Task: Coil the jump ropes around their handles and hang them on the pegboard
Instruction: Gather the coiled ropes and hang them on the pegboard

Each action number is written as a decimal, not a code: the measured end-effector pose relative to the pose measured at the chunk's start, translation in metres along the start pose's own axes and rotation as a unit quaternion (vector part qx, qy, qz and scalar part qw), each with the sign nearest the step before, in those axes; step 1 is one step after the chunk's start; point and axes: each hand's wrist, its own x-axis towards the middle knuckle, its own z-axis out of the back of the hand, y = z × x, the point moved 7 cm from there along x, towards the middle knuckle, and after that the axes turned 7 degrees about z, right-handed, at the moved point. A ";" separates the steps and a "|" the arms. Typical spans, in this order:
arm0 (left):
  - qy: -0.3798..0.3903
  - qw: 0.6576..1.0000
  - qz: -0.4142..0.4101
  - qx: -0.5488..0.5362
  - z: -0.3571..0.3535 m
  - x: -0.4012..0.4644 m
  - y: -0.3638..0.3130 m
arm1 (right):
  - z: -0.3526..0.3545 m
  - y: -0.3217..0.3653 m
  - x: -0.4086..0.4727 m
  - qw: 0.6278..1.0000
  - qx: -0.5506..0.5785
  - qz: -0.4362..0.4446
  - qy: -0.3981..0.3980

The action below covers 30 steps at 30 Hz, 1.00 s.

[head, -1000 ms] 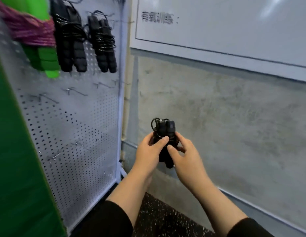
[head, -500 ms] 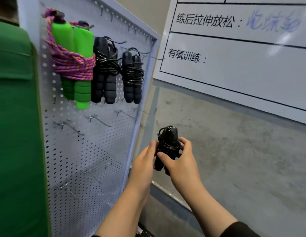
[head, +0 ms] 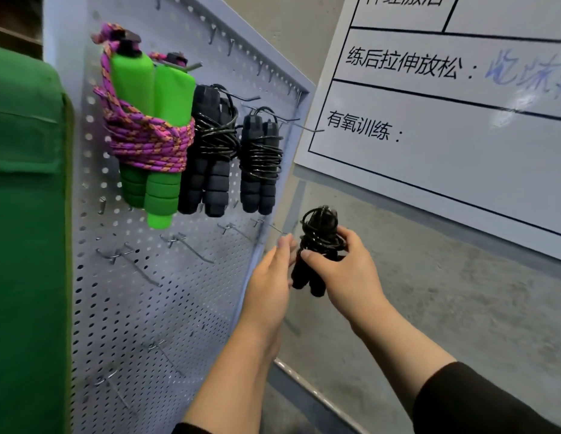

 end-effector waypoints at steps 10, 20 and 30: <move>-0.047 0.999 -0.027 -0.008 0.014 0.012 -0.050 | 0.009 0.051 0.073 0.998 -0.009 0.057 -0.028; -0.068 0.997 -0.016 -0.035 0.029 0.012 -0.056 | 0.003 0.084 0.110 0.997 -0.038 0.064 -0.016; -0.070 0.997 -0.003 -0.023 0.040 0.016 -0.051 | 0.001 0.068 0.120 0.999 -0.026 0.037 -0.026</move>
